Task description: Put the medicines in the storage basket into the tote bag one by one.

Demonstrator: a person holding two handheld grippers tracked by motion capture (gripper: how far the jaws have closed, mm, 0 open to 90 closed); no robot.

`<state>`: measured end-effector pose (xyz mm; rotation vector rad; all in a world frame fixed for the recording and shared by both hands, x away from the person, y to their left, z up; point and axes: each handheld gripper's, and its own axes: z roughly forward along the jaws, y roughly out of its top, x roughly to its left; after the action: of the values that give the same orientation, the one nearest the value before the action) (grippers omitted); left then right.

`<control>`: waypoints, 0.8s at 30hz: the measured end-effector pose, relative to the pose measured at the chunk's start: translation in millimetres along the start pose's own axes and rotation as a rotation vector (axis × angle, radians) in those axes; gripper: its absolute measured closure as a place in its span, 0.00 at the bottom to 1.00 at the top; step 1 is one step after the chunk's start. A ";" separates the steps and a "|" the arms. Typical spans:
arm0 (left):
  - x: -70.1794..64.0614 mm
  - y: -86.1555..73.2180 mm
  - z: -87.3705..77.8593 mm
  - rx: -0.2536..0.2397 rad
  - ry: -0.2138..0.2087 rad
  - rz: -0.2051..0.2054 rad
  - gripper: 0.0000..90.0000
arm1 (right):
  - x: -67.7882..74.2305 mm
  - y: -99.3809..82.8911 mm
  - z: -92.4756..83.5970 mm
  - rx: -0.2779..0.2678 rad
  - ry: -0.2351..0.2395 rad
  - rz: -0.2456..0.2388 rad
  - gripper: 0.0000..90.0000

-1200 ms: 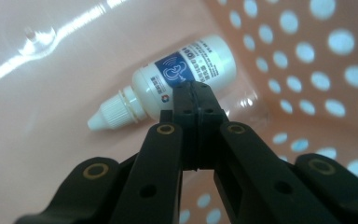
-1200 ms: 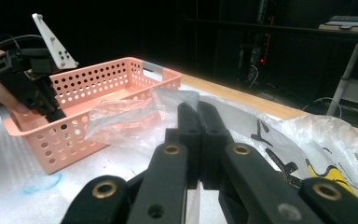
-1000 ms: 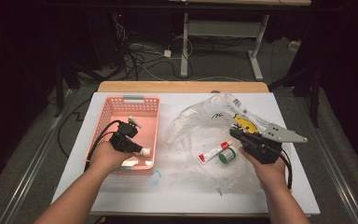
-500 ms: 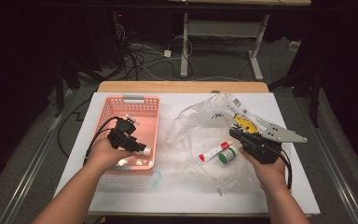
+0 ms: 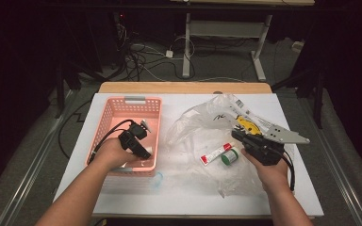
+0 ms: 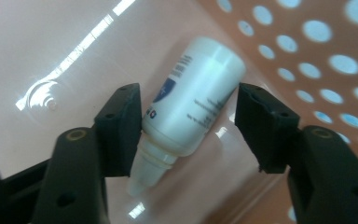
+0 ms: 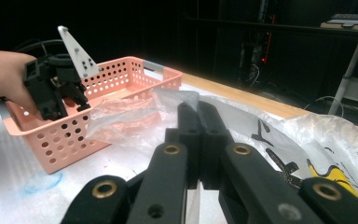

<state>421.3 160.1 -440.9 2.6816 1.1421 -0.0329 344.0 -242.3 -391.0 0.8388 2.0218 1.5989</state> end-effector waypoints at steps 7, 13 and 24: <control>4.5 3.1 8.8 -0.009 0.023 -0.009 0.58 | -1.7 0.0 -1.2 -0.002 -0.001 -0.002 1.00; 5.9 4.5 8.9 -0.030 -0.002 -0.056 0.64 | -1.1 0.1 -1.7 -0.003 -0.003 -0.002 1.00; 7.1 3.2 4.4 -0.061 0.018 -0.116 0.64 | -1.9 0.5 -2.5 -0.007 -0.002 -0.004 1.00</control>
<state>428.8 162.0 -445.3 2.5648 1.2818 0.0065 343.8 -245.2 -390.0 0.8337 2.0141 1.6013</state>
